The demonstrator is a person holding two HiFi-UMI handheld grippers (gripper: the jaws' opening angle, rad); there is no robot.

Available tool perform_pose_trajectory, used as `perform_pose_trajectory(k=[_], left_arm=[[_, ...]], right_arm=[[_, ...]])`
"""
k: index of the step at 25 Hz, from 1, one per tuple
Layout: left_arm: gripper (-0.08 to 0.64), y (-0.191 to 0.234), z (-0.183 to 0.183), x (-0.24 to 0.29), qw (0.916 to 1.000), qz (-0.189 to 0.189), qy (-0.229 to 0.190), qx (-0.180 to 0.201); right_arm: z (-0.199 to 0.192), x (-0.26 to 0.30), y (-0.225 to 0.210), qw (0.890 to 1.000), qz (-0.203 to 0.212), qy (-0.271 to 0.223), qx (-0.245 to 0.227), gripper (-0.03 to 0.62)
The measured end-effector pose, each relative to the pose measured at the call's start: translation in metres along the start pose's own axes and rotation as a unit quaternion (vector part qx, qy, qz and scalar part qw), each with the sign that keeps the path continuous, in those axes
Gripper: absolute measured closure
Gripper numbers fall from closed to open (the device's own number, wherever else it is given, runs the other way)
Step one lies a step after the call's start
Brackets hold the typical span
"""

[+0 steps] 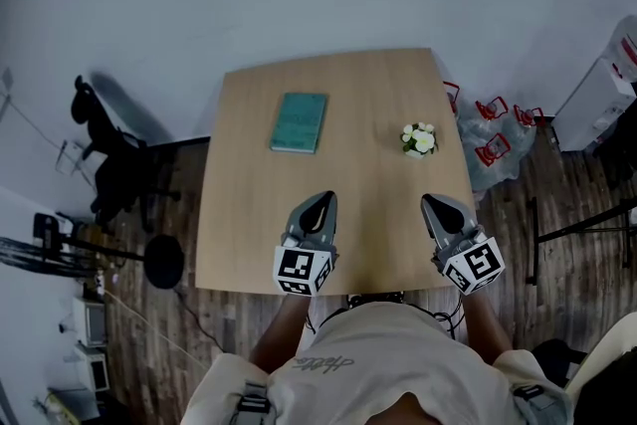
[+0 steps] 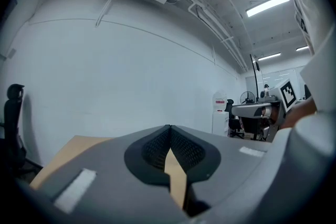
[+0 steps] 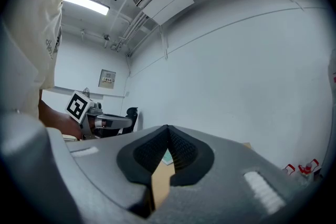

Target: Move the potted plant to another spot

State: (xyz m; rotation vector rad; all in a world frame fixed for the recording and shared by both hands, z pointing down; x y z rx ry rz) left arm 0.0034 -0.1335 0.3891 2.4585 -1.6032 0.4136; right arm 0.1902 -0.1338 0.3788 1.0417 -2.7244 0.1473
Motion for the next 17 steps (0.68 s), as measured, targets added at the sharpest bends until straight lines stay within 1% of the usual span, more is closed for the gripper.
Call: perform_pose_trajectory(k=[5, 11, 17], left_arm=[[0.543, -0.003, -0.003, -0.003, 1.0000, -0.002, 0.005, 0.006], [0.544, 0.005, -0.008, -0.009, 0.9999, 0.010, 0.006, -0.005], [0.543, 0.012, -0.009, -0.013, 1.0000, 0.002, 0.007, -0.006]], right_arm=[[-0.004, 0.004, 0.001, 1.000, 0.008, 0.006, -0.001, 0.591], [-0.006, 0.006, 0.002, 1.000, 0.018, 0.011, -0.005, 0.591], [-0.013, 0.006, 0.001, 1.000, 0.008, 0.018, 0.000, 0.591]])
Point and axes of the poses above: the fingertips, and each gripper's own axes: x forward along the fingers, y to its left, z out of its top, the point moved 1 cm from there along -x, backward along the fingers, and after that the axes turned 15 degrees about y, right-handed, at the moved point
